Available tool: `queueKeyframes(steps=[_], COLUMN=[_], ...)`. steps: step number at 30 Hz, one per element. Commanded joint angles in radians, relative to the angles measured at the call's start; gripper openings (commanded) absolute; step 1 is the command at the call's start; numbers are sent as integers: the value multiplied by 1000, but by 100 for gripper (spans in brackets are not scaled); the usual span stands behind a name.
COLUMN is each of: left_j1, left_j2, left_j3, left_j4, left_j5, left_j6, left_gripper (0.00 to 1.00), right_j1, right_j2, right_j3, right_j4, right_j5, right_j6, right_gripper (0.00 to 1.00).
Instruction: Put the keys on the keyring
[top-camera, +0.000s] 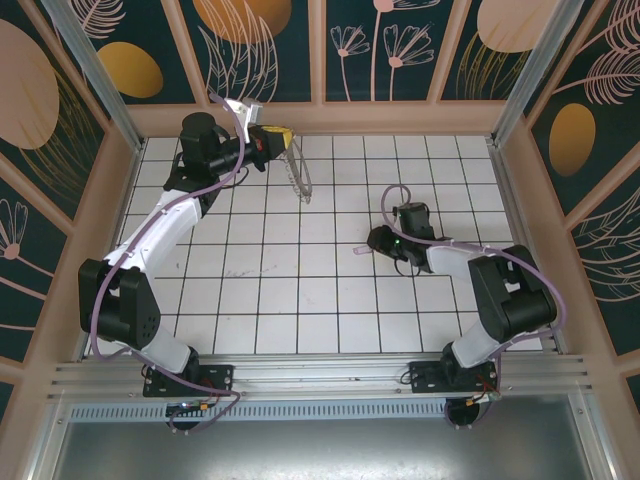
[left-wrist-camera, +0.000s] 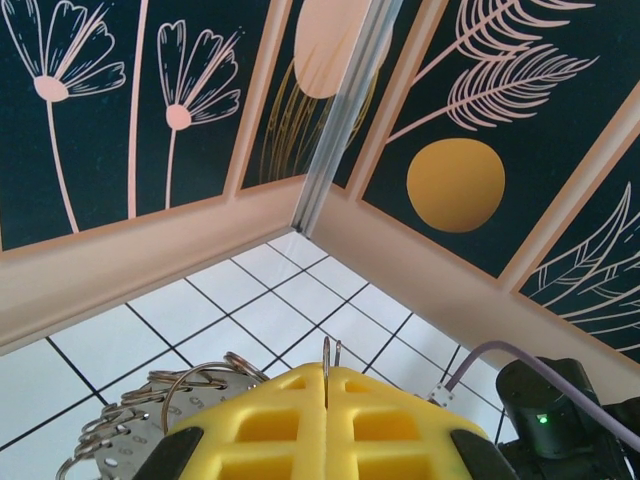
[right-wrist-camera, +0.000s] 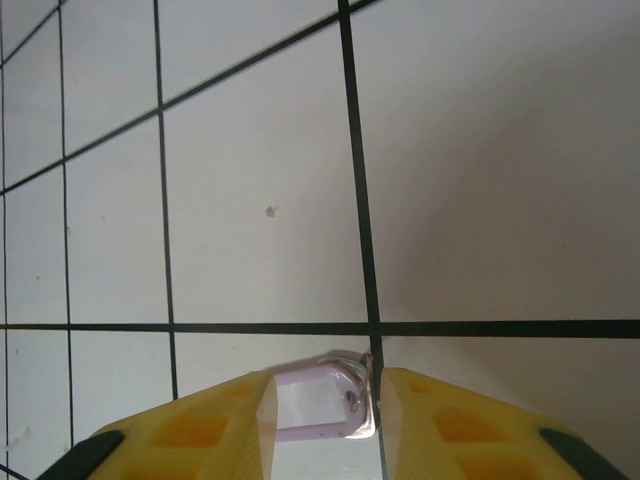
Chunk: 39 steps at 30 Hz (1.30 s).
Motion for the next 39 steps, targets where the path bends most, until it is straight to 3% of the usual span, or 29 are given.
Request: queueKeyframes(steps=[1, 10, 39], left_j1=[7, 6, 6], left_j2=[-13, -10, -12], left_j3=[-11, -20, -23], left_j4=[75, 94, 107], left_j5=[23, 29, 45], left_j6=[-15, -16, -11], left_gripper=[0, 0, 0], right_j1=[-8, 4, 87], right_j2=[-45, -15, 104], right_j3=[44, 102, 152], right_j4=[-72, -207, -239], right_j5=[56, 104, 142], right_j6=[25, 101, 131], right_gripper=[34, 35, 24])
